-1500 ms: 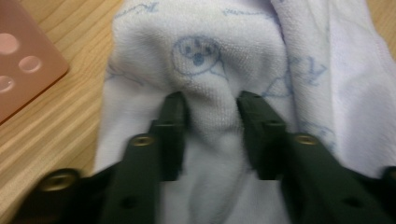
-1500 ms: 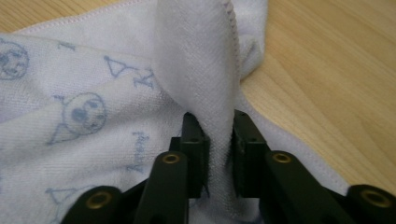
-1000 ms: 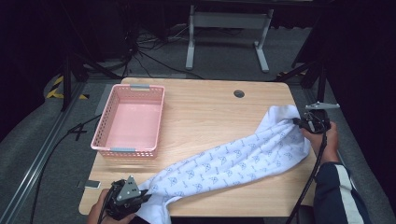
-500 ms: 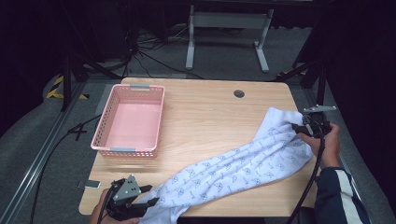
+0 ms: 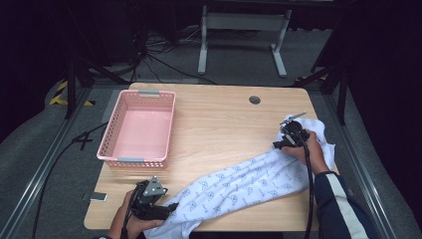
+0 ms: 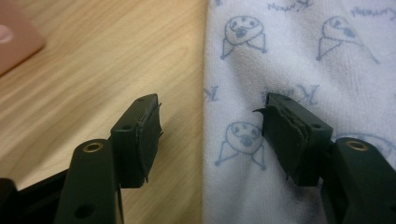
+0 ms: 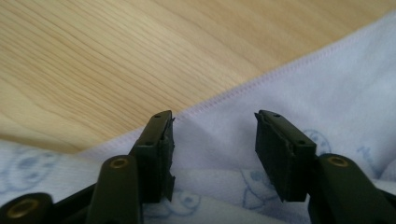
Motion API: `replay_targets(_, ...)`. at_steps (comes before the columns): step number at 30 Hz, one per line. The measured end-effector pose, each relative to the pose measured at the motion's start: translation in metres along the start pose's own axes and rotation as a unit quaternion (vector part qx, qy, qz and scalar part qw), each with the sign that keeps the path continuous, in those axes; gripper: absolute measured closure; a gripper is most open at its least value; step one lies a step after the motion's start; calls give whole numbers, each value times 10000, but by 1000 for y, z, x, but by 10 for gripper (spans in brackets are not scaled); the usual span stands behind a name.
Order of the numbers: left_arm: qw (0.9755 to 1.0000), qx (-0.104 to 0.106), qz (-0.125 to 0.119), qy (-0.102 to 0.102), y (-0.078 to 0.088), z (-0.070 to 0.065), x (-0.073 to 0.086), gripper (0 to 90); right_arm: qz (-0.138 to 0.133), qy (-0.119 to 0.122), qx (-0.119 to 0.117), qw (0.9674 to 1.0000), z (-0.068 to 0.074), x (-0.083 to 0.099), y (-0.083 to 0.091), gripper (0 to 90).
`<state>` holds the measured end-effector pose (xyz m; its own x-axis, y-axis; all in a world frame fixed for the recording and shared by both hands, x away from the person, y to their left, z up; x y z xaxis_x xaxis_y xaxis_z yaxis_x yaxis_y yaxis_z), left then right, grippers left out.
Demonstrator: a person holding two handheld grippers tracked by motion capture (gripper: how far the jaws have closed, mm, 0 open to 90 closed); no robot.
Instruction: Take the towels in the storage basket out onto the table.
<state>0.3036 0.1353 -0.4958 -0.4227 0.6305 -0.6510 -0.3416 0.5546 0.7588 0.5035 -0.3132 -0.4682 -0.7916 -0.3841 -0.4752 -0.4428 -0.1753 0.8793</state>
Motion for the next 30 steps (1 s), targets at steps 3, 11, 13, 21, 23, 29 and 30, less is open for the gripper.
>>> replay_targets(3, 10000, -7, 58, -46, -1, -3, -1, 388, -37, -240, -216, 9995, -5, 0, -2, 481)
replay_targets(11, 9990, 234, 55, -365, 7, -5, -2, 834, -103, -242, -441, 9987, -9, 0, 0, 864)
replay_targets(13, 9988, 266, -175, -362, 14, -5, -4, 839, -227, -202, -444, 9986, -6, -4, -1, 868)
replay_targets(21, 9894, 862, -498, -1056, 24, -45, -20, 838, -1223, 224, -688, 9898, 31, -66, 20, 870)
replay_targets(23, 9842, 1073, -444, -1333, 21, -57, -23, 837, -1407, 305, -709, 9870, 45, -85, 23, 871)
replay_targets(29, 9724, 1510, -304, -1751, 15, -80, -28, 826, -1633, 656, -716, 9818, 87, -122, 20, 871)
replay_targets(30, 9698, 1627, -288, -1796, 14, -84, -28, 826, -1644, 671, -709, 9815, 93, -127, 18, 871)
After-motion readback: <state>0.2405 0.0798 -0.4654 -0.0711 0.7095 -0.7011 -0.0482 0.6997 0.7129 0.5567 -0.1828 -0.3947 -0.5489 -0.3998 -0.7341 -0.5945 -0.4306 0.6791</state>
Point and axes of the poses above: each handheld gripper's, and its own axes: y roughly backward along the jaws, x roughly out of its underside, z roughly to its left, the point moved 4 cm from there along -y, roughly forward along the jaws, and after that the axes turned 7 degrees about -y, right-handed, at the moved point
